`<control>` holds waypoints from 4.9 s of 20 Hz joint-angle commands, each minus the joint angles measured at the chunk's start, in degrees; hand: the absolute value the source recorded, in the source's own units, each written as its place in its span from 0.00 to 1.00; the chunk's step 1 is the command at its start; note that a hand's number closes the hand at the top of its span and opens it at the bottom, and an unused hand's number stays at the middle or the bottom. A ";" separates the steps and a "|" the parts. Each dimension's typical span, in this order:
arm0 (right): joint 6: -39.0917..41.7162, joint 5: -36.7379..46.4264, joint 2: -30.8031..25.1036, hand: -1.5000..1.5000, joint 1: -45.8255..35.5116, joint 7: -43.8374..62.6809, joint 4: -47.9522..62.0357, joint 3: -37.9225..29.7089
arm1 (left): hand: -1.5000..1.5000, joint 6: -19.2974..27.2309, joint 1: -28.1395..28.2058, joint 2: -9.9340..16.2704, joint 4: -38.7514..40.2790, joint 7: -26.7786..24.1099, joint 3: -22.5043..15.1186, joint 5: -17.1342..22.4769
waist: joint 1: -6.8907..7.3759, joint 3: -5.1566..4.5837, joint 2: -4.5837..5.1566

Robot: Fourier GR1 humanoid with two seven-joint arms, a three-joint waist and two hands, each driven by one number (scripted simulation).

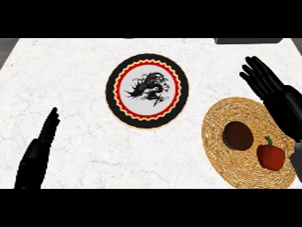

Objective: Pick the cupcake from the placemat and place it in the plate

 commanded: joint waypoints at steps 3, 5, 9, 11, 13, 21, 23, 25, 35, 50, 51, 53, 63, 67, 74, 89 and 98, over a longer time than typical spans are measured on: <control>5.48 -2.53 -1.38 1.00 5.57 -7.38 4.97 -8.10 | 0.50 -5.37 -6.70 -0.70 3.98 2.63 5.41 4.25 | -0.06 -0.76 -0.14; 7.94 -3.64 -3.05 1.00 2.88 -11.01 13.78 -12.60 | 0.50 -6.70 -11.02 0.51 3.96 8.23 6.95 6.22 | 0.18 -0.68 0.15; -10.03 12.82 -6.19 0.00 7.34 -15.20 13.39 -16.38 | 0.50 -6.47 -8.44 -0.97 3.63 7.20 7.46 8.95 | -3.13 -0.54 0.31; -11.67 8.87 2.70 0.00 12.13 -24.48 15.41 -17.58 | 0.50 -7.21 -8.58 -0.76 3.83 7.66 7.34 9.15 | -2.35 -0.36 0.16; -8.14 12.42 5.63 0.00 17.46 -35.74 17.56 -14.17 | 0.50 -8.55 -11.05 -2.75 6.75 6.95 6.67 9.25 | -1.06 -0.62 0.09; -4.88 24.91 -1.44 0.00 17.93 -40.18 25.37 -9.95 | 0.50 -15.01 -13.13 -2.59 13.10 5.45 10.70 10.36 | 0.51 -0.79 -0.16; -5.50 26.23 -3.93 0.00 16.46 -33.86 20.93 -10.22 | 0.50 -12.49 -15.65 -4.28 12.96 8.13 9.78 8.21 | 0.47 -0.80 -0.21; -7.33 28.22 -2.01 0.00 18.48 -30.15 16.91 -8.98 | 0.50 -14.58 -13.91 -1.76 9.47 9.50 12.59 9.34 | 0.62 -0.80 -0.30; -2.39 36.00 -3.87 0.00 20.06 -11.36 4.64 -2.16 | 0.50 -14.43 -14.77 -8.16 15.23 5.26 11.16 5.02 | 0.31 -0.83 -0.22; 5.43 49.82 -1.95 0.00 11.24 1.48 8.78 1.03 | 0.50 -17.41 -18.36 -8.74 14.01 10.65 15.60 2.20 | 0.52 -0.79 -0.22; 4.01 51.74 0.17 0.00 9.33 1.36 12.61 2.14 | 0.50 -16.59 -11.11 -8.67 6.60 10.67 13.88 1.34 | 1.00 -0.77 -0.26; 7.73 51.43 -0.90 0.00 8.75 2.62 12.60 0.94 | 0.50 -17.91 -17.38 -8.54 13.53 10.58 17.22 1.81 | 0.63 -0.78 -0.21; 7.50 59.61 4.95 0.00 4.48 1.64 19.22 -1.26 | 0.50 -22.29 -10.30 -9.76 6.20 10.55 20.24 0.02 | 0.89 -0.77 -0.26; 7.01 63.43 7.27 0.00 3.05 1.87 22.07 0.42 | 0.50 -19.84 -12.87 -13.21 8.66 11.08 19.18 -2.80 | 0.85 -0.77 -0.23; 11.60 64.20 5.76 1.00 1.67 -6.54 26.43 1.28 | 0.50 -22.43 -12.24 -11.73 5.54 14.43 21.18 -1.78 | 1.01 -0.76 -0.26; 4.14 69.23 27.70 1.00 -10.71 15.94 21.37 17.99 | 0.50 -25.40 -15.56 -14.68 8.39 12.02 17.79 -3.89 | 9.24 -0.86 0.87; -16.94 77.92 28.06 1.00 -29.26 38.89 21.04 26.43 | 0.50 -24.71 -18.13 -15.37 10.71 12.39 17.39 -4.84 | 9.23 -0.99 0.03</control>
